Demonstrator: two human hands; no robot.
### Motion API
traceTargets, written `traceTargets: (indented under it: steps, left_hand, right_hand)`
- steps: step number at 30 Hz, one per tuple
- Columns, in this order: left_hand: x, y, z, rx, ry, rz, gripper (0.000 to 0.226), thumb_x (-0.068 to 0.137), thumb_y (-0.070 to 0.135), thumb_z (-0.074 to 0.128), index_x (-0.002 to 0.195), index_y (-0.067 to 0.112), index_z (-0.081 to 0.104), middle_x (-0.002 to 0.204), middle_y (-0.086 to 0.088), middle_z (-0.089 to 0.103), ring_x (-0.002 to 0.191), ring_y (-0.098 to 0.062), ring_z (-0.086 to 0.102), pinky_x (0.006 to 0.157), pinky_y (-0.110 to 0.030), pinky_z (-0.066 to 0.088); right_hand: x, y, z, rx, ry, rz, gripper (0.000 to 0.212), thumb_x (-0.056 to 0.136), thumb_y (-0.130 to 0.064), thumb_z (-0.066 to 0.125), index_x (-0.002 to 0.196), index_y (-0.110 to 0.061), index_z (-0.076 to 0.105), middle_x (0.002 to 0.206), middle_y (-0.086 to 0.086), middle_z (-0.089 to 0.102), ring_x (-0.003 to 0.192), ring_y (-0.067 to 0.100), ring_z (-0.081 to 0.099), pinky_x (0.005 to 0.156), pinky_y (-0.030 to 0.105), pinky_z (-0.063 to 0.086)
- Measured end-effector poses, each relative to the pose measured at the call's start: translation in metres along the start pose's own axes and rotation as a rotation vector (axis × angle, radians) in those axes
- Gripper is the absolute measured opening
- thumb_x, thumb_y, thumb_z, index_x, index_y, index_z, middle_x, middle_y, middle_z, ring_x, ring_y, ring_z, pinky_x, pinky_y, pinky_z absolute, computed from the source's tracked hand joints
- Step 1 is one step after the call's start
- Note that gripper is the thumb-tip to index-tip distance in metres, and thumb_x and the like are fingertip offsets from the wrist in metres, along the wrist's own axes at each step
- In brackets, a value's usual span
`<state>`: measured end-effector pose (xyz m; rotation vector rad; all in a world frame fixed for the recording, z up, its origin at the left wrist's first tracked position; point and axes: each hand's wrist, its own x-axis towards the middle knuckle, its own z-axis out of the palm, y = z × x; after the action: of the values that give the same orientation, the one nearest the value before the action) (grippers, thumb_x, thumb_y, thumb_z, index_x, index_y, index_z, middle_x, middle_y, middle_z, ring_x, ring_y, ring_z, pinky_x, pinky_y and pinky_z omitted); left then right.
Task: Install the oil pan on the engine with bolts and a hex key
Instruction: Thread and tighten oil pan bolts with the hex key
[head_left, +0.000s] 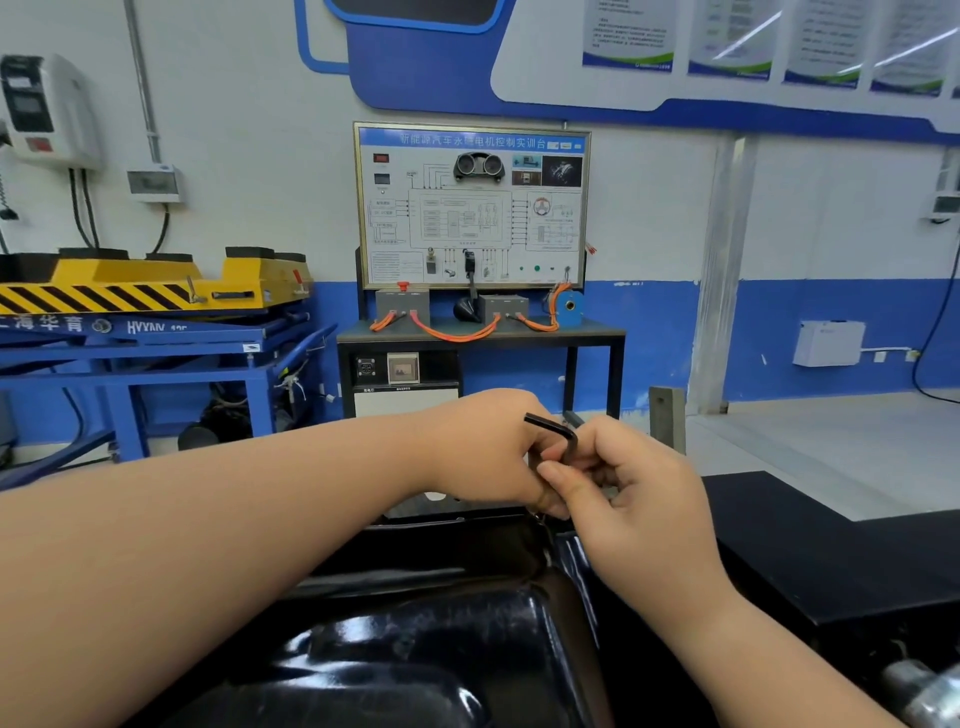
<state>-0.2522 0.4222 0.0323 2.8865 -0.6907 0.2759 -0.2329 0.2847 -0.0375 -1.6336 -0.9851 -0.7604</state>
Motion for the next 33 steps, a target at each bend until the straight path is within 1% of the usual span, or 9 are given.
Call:
traceTargets:
  steps: [4,7,9,14,19,21,23,28,33]
  left_hand:
    - [-0.003,-0.001,-0.004,0.079,-0.016,-0.096,0.031,0.080,0.036,0.067,0.062,0.033,0.043,0.062,0.006,0.049,0.056,-0.009,0.044,0.054,-0.025,0.033]
    - [-0.002,-0.004,-0.007,0.001,-0.007,-0.288,0.011,0.085,0.033,0.060,0.095,0.030,0.059,0.064,0.013,0.045,0.050,0.001,0.047,0.048,-0.018,0.032]
    - [0.001,-0.006,-0.008,-0.259,0.039,-0.496,0.018,0.089,0.025,0.051,0.104,0.019,0.059,0.064,0.008,0.044,0.047,-0.005,0.040,0.041,-0.017,0.031]
    - [0.004,-0.002,-0.014,-1.030,0.080,-0.822,0.021,0.087,0.030,0.043,0.091,0.010,0.048,0.057,0.000,0.026,0.040,-0.012,0.023,0.041,-0.016,0.027]
    - [0.018,0.011,-0.019,-1.397,0.170,-0.834,0.025,0.086,0.034,0.039,0.091,0.009,0.039,0.062,-0.002,0.029,0.047,-0.013,0.027,0.049,-0.022,0.037]
    - [0.024,0.018,-0.017,-1.437,0.215,-0.825,0.025,0.087,0.033,0.039,0.094,0.009,0.038,0.068,-0.006,0.031,0.054,-0.016,0.029,0.053,-0.026,0.035]
    - [0.029,0.024,-0.014,-1.433,0.232,-0.825,0.025,0.087,0.032,0.040,0.095,0.008,0.038,0.075,-0.008,0.033,0.060,-0.020,0.032,0.052,-0.028,0.037]
    - [0.030,0.030,-0.008,-1.428,0.189,-0.827,0.023,0.086,0.031,0.040,0.081,0.010,0.035,0.071,-0.006,0.030,0.056,-0.017,0.029,0.050,-0.025,0.028]
    - [0.030,0.032,-0.004,-1.425,0.185,-0.831,0.023,0.088,0.031,0.040,0.082,0.010,0.036,0.067,-0.006,0.031,0.055,-0.017,0.030,0.052,-0.026,0.028]
  right_hand:
    - [0.001,0.004,-0.004,0.077,0.026,0.050,0.012,0.083,-0.011,0.069,0.079,-0.022,0.067,0.075,-0.009,0.066,0.073,0.012,0.063,0.066,0.031,0.054]
    - [0.002,0.007,-0.010,0.181,0.145,0.074,0.014,0.085,-0.015,0.067,0.081,-0.029,0.065,0.081,-0.010,0.067,0.076,0.011,0.064,0.069,0.024,0.054]
    - [0.003,0.008,-0.012,0.218,0.177,0.084,0.004,0.086,-0.028,0.060,0.084,-0.031,0.062,0.080,-0.009,0.066,0.076,0.010,0.063,0.069,0.021,0.052]
    - [0.005,0.009,-0.012,0.130,0.042,0.045,0.018,0.088,-0.041,0.041,0.084,-0.031,0.055,0.065,-0.003,0.053,0.054,0.011,0.048,0.053,0.030,0.041]
    - [0.006,0.009,-0.009,-0.046,-0.015,-0.021,0.009,0.079,-0.034,0.064,0.086,-0.031,0.061,0.056,-0.018,0.046,0.051,0.003,0.042,0.049,0.011,0.030]
    - [0.006,0.008,-0.007,-0.037,-0.041,-0.015,0.018,0.078,-0.028,0.072,0.095,-0.025,0.066,0.063,-0.029,0.052,0.059,-0.006,0.050,0.054,0.003,0.034]
    - [0.006,0.007,-0.007,-0.015,-0.052,0.009,0.022,0.079,-0.024,0.072,0.100,-0.022,0.068,0.075,-0.026,0.061,0.066,-0.010,0.055,0.058,0.001,0.036]
    - [0.007,0.009,-0.009,-0.172,-0.005,-0.059,0.024,0.080,-0.022,0.062,0.103,-0.022,0.069,0.067,-0.035,0.050,0.068,-0.016,0.050,0.059,0.001,0.034]
    - [0.008,0.008,-0.010,-0.204,-0.009,-0.146,0.034,0.077,-0.022,0.046,0.099,-0.020,0.072,0.090,-0.011,0.071,0.081,0.002,0.062,0.066,0.019,0.050]
